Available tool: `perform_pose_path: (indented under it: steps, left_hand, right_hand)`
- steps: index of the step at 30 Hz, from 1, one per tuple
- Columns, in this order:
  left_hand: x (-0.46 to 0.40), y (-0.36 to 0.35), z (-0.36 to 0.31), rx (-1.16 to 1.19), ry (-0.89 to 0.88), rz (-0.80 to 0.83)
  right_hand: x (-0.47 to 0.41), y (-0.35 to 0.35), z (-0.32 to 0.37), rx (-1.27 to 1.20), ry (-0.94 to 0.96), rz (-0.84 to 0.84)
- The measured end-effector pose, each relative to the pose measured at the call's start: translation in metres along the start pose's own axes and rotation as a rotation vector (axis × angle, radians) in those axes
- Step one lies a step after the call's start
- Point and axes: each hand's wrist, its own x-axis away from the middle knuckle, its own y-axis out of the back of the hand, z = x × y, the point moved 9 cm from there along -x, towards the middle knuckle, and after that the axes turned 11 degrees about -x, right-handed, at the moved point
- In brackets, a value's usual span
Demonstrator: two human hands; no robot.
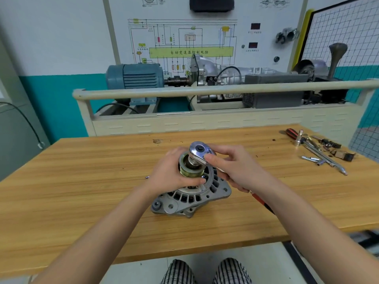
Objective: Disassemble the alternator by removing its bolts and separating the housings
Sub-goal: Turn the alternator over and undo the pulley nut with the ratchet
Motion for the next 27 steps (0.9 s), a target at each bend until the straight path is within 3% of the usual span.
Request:
perform_pose_path:
  steps: [5,18,20,23,27]
  left_hand:
    - [0.006,0.004,0.003,-0.066,0.079,-0.122]
    - [0.040,-0.002,-0.003,-0.258,0.506,-0.416]
    - [0.044,-0.007,-0.004,-0.236,0.579,-0.390]
    - [0.044,-0.018,-0.003,-0.184,0.610,-0.229]
    - [0.053,-0.015,0.004,-0.302,0.575,-0.077]
  right_hand:
    - [0.001,-0.005,-0.005,-0.005,-0.004,-0.035]
    - [0.009,-0.013,-0.002,0.106,0.031,-0.135]
    - [0.010,-0.014,-0.003,0.116,0.027,-0.145]
    - [0.012,-0.014,-0.002,0.160,0.042,-0.163]
    - [0.011,-0.016,-0.002,0.179,0.026,-0.150]
